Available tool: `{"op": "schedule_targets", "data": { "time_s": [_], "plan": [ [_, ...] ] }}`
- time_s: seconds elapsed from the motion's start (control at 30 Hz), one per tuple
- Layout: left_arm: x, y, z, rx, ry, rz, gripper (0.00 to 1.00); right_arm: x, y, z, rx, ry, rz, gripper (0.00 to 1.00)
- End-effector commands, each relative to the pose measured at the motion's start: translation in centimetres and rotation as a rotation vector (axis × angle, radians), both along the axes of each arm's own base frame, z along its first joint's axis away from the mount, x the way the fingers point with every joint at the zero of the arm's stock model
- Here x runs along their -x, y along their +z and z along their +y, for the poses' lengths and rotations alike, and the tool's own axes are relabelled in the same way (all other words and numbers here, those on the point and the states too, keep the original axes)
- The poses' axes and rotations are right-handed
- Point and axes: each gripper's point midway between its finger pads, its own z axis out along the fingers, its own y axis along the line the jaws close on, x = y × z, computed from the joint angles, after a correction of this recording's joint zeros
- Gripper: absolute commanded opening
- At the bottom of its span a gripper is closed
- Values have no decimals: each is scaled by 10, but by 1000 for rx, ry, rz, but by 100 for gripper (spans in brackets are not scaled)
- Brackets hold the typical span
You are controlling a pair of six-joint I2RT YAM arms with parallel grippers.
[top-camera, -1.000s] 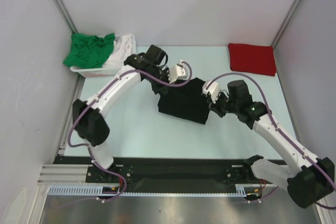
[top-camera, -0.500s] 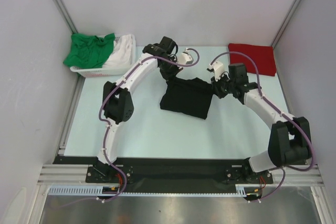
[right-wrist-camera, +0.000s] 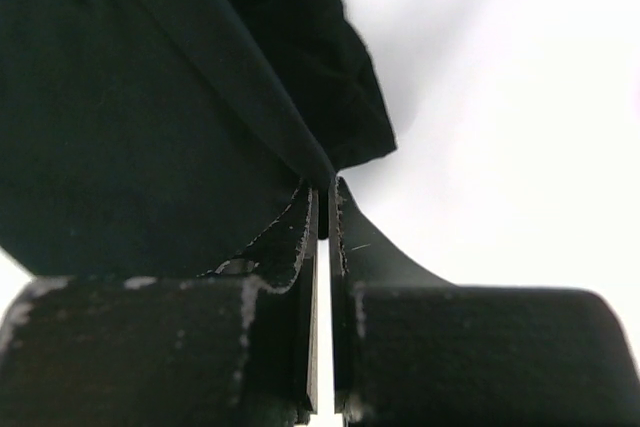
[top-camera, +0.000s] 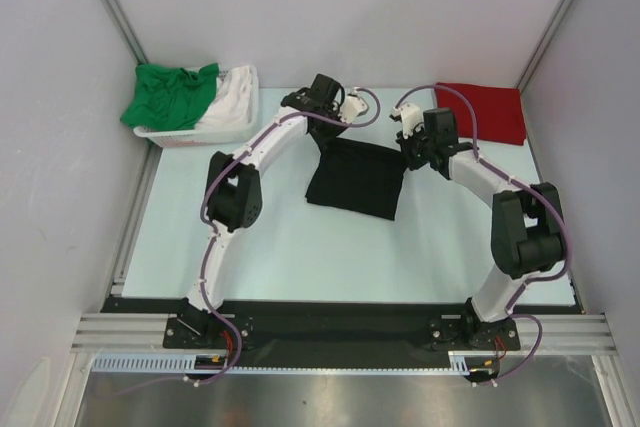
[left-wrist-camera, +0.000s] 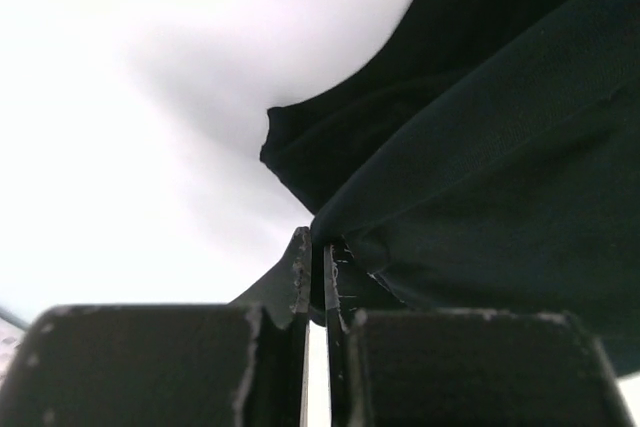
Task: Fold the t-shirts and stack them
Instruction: Fold the tshirt
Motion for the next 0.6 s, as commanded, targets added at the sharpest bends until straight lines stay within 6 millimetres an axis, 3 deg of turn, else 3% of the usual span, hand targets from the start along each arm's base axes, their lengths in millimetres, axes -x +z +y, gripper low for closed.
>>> {"op": "schedule_targets", "data": {
  "time_s": [0.0, 0.3, 0.57],
  "plan": [
    [-29, 4, 18, -45, 89, -87, 7, -25, 7, -21, 38, -107, -42, 0],
    [-49, -3, 9, -71, 124, -182, 8, -35, -19, -30, 66, -182, 0, 0],
    [-52, -16, 3, -90, 127, -200, 9, -44, -33, -32, 71, -209, 5, 0]
  ]
}}
